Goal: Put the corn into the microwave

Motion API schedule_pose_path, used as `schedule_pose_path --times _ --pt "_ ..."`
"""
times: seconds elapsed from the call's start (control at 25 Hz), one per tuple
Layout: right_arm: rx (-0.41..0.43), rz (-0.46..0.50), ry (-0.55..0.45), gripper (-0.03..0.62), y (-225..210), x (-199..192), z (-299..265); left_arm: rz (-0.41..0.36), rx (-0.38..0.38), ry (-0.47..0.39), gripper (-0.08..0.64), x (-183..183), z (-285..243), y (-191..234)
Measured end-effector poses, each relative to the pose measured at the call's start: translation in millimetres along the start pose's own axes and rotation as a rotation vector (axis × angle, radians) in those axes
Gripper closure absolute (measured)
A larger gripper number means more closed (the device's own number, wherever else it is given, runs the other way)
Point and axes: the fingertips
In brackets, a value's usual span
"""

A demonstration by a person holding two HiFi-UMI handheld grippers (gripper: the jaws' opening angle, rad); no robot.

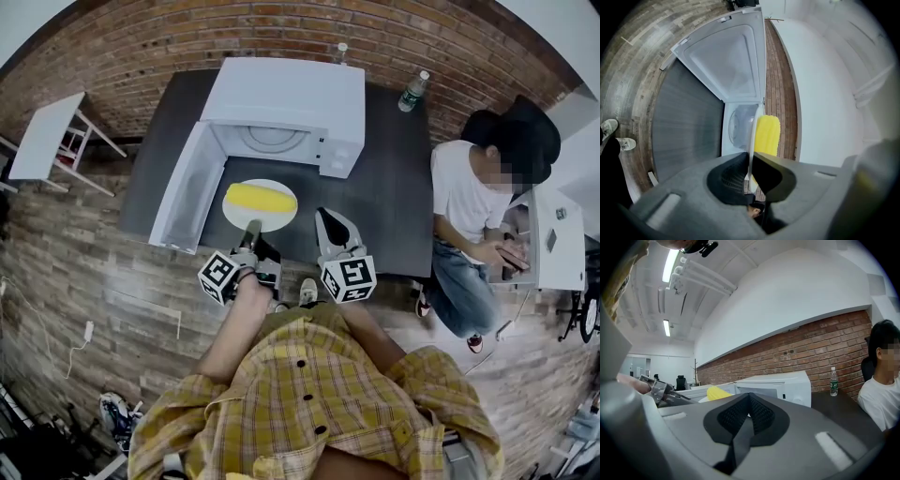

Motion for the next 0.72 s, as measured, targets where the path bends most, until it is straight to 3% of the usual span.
schedule_pose_path --times 0.44,0.72 --pt "0.023 -0.006 0.009 0.595 -15 -8 -23 -0.044 0.031 -0.001 0.535 -2 -48 19" --pt "0.019 0.002 0.012 0.595 -29 -11 -31 -0.026 0.034 -0.004 0.535 -8 -75 27"
Point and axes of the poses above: the fingertips, and each gripper's own axes: z backward along the fingers, y to its left, x out of its top, and after that the axes turned 14 degrees about -y, right-handed
